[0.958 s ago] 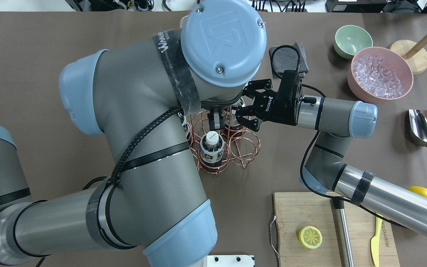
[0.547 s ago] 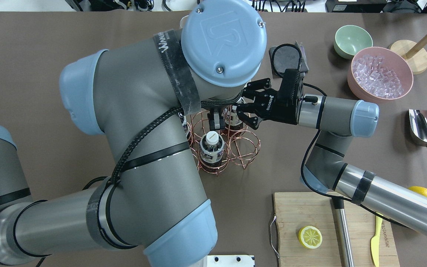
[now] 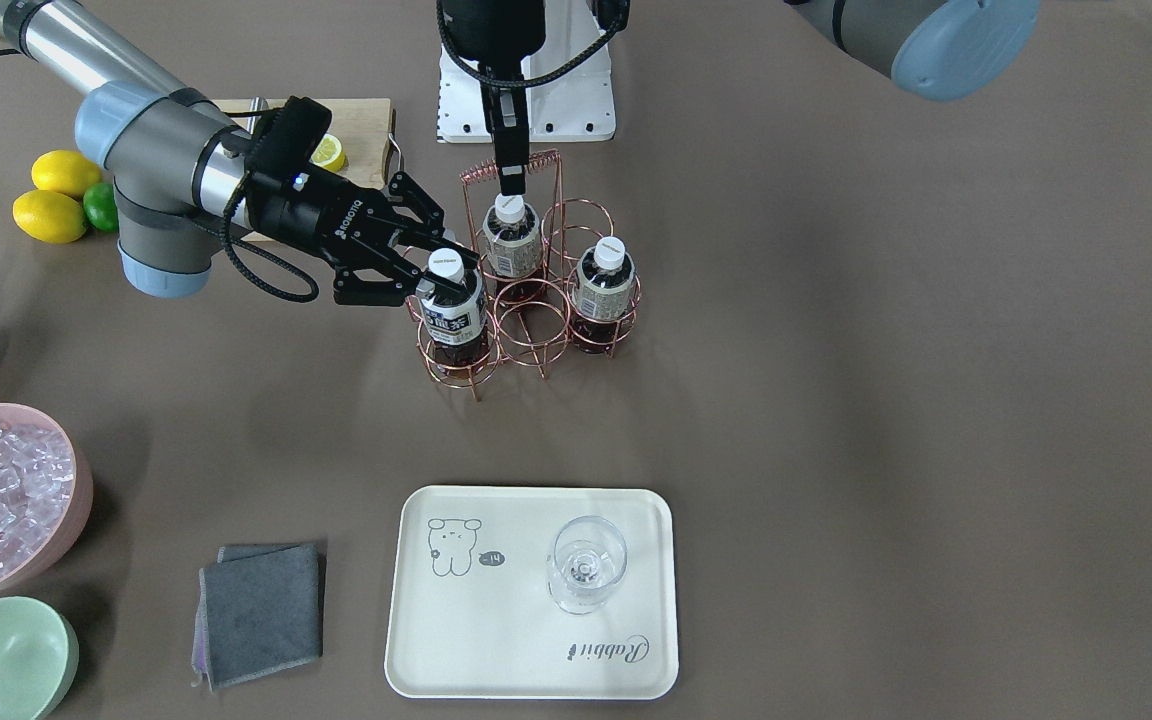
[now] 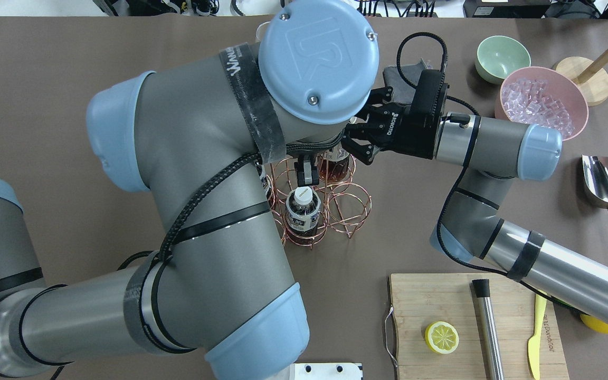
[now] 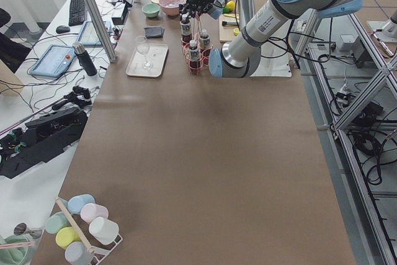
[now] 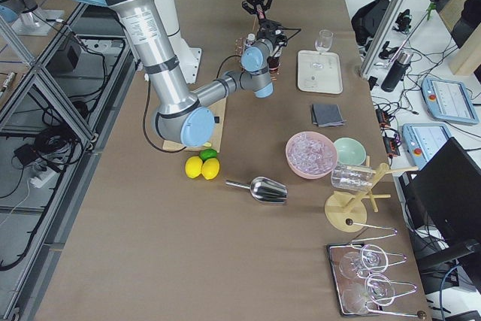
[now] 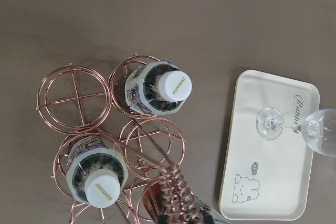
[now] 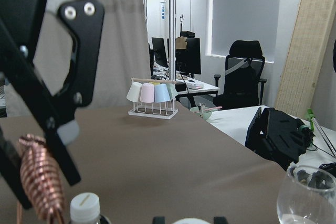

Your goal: Take tea from basket to plate

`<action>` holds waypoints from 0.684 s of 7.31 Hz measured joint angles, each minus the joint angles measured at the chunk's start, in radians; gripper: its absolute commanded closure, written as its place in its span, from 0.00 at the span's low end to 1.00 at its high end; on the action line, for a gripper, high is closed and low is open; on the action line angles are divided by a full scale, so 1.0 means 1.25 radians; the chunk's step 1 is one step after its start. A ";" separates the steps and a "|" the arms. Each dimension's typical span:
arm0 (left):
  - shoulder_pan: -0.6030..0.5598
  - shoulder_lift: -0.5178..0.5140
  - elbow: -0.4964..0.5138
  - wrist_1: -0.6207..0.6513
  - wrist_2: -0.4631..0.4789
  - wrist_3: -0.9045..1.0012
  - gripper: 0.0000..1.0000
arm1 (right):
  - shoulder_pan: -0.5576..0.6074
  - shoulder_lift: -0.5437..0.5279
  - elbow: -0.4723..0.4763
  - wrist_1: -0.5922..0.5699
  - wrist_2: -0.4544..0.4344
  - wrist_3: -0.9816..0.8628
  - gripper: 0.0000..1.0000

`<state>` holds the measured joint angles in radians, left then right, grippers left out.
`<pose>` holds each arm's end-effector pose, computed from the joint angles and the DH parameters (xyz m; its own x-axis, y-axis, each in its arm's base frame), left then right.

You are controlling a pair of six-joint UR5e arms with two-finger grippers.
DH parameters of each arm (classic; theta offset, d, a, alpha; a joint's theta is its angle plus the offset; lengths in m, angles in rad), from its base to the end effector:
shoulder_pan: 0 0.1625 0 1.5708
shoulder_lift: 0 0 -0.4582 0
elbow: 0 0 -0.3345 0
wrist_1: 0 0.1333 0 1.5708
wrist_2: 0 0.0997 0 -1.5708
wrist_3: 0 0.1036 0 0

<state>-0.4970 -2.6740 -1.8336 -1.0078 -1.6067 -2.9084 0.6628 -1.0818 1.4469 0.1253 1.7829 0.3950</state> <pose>0.4839 -0.4099 0.0417 -0.3004 -0.9432 -0.1420 0.6989 -0.1163 -0.7057 -0.3808 -0.4387 0.3119 0.2772 -0.9283 0.2479 -0.5178 0.0730 0.8524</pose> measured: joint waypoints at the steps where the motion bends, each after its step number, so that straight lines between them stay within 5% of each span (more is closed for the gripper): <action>1: 0.000 0.001 0.000 0.001 -0.001 0.000 1.00 | 0.018 -0.002 0.045 -0.036 0.005 0.019 1.00; 5: -0.008 -0.001 -0.001 0.007 -0.006 0.003 1.00 | 0.143 0.003 0.148 -0.140 0.056 0.102 1.00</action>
<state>-0.5070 -2.6755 -1.8348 -0.9993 -1.6141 -2.9052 0.8418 -1.0786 1.6324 -0.0501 1.8535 0.5226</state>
